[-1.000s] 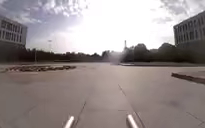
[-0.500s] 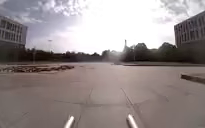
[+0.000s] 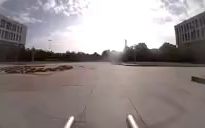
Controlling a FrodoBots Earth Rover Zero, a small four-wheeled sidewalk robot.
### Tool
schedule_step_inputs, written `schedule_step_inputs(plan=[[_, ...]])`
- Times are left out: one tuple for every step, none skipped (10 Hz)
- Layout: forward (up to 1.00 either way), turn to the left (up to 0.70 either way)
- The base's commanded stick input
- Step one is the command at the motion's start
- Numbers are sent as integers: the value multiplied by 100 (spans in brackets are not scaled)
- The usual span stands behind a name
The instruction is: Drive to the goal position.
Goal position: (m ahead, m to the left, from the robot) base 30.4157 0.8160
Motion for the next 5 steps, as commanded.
schedule_step_inputs(plan=[[100,19],[100,4],[100,0],[100,0],[100,0]])
